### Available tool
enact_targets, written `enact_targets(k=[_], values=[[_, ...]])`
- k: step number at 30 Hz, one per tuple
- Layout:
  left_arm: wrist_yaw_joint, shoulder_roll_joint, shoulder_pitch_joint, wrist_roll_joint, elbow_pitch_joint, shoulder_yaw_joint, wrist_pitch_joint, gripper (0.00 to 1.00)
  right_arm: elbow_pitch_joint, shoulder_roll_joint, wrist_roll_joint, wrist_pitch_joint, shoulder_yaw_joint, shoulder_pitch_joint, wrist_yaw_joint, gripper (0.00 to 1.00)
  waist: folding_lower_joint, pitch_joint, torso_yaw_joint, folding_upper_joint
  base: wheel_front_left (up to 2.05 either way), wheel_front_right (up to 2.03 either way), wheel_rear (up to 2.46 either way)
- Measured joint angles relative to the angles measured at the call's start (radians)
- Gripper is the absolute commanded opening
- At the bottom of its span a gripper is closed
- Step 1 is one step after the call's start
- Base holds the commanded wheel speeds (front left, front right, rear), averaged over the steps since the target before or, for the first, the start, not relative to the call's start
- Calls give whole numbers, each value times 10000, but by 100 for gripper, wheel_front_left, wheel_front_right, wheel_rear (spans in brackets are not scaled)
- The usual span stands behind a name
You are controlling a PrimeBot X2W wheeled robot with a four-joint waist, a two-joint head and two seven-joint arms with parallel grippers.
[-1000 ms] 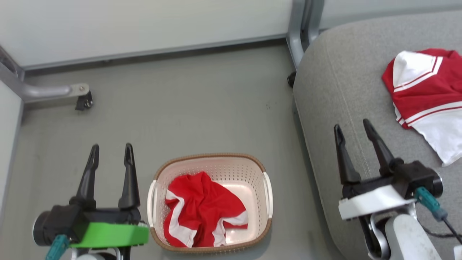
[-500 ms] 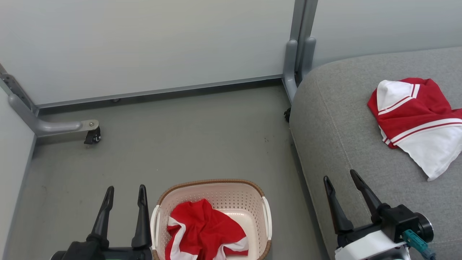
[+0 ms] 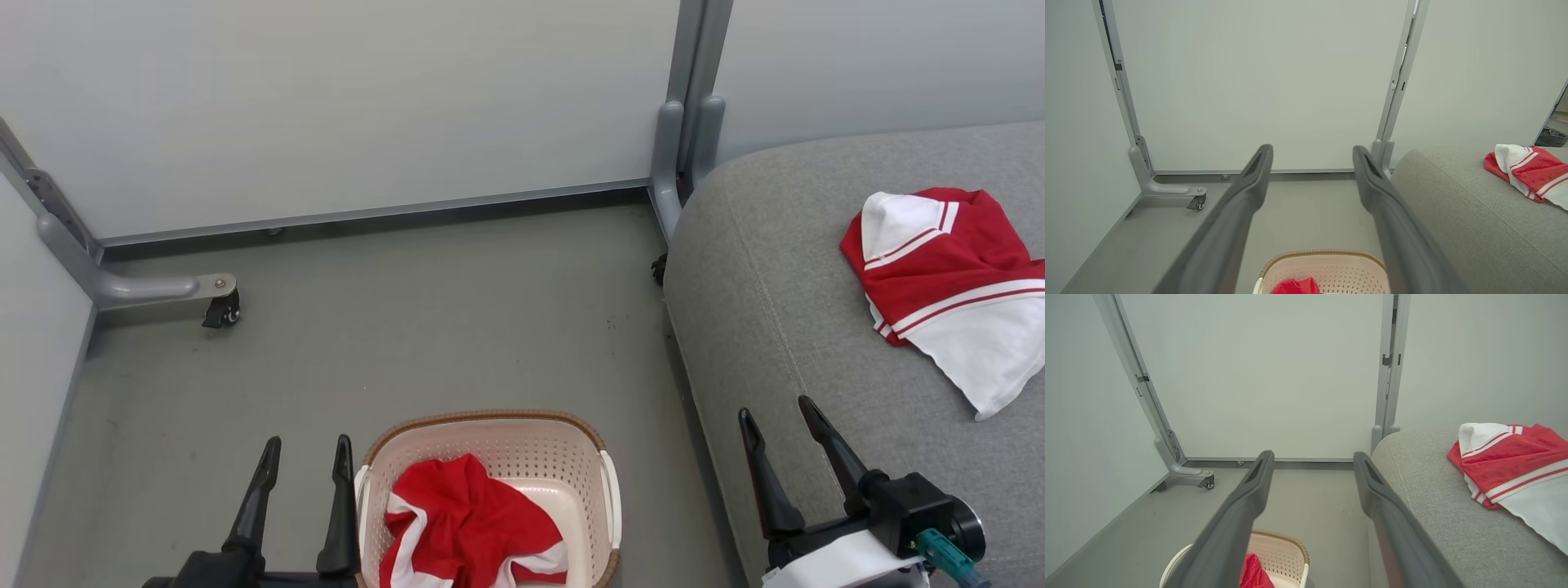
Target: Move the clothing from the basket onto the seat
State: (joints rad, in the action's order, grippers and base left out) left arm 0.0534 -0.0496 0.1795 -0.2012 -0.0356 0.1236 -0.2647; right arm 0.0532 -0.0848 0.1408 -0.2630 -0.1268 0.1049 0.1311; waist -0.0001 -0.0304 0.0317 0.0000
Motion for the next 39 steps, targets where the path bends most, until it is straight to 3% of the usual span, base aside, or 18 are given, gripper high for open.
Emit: enact_targets(k=[39], values=[[334, 2, -84, 362, 648, 222, 0, 100, -67, 102, -17, 0, 217, 71, 0, 100, 0, 345, 135, 0, 0, 0, 0]])
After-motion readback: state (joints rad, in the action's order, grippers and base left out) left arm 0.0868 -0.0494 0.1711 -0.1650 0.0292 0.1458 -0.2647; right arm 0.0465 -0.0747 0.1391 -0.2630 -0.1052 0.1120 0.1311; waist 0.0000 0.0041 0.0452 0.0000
